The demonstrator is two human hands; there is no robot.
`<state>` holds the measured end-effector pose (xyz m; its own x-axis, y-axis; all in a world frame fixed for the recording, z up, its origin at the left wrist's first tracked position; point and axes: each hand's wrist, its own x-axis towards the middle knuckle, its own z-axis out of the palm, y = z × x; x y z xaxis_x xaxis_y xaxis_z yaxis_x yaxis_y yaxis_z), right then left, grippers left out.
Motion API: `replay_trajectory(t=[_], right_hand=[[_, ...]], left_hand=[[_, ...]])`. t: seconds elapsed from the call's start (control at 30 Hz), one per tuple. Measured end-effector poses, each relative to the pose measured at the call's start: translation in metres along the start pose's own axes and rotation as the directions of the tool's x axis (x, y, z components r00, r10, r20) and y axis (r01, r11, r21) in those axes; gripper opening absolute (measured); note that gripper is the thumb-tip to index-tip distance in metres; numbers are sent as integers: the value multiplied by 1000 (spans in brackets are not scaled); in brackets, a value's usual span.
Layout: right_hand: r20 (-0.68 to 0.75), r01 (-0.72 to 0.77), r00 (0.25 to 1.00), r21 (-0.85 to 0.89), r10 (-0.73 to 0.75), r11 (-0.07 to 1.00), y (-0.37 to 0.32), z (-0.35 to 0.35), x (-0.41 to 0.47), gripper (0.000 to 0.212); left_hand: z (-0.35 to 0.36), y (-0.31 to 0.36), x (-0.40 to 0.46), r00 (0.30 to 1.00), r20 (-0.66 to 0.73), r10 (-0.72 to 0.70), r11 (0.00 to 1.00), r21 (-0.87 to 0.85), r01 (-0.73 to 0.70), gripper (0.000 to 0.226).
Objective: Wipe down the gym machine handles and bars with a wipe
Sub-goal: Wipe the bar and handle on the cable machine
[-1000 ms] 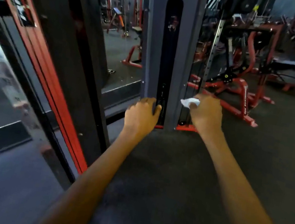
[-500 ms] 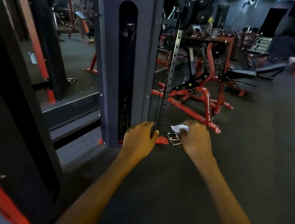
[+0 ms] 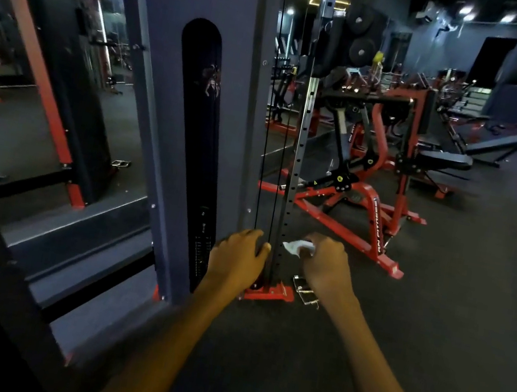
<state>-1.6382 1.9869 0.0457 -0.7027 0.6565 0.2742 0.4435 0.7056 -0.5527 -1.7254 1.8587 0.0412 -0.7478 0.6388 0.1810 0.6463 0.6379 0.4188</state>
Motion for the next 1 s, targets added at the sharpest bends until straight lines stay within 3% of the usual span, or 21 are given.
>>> replay_trajectory(t=[0.23,0.33,0.53,0.63,0.73,0.83,1.0], right_hand=[[26,167,985,68,-169,984,5,-1,153,20],[39,201,978,107,-206,974,9,18,216,36],[13,222,974,139,-225,965,16,61,322,16],[-10,146,989,98,-146,984,16,81,379,16],[-113,112,988,47,-106,993,11,92,441,15],[-298,111,952,135,-66,985,-2,85,503,10],[-658,230,745,101,-108,968,-20,49,599,15]], left_hand=[[9,-2,150,997,-55,-50,999,-24,49,39],[17,-12,201,994,-74,-84,996,-40,81,37],[26,-38,310,990,-94,-101,987,-138,88,36],[22,-50,378,993,-98,-59,985,-164,43,36],[12,-61,448,994,-112,-1,982,-189,-21,33],[2,-68,527,978,-189,89,960,-245,-135,32],[0,-51,648,892,-361,271,839,-365,-402,35]])
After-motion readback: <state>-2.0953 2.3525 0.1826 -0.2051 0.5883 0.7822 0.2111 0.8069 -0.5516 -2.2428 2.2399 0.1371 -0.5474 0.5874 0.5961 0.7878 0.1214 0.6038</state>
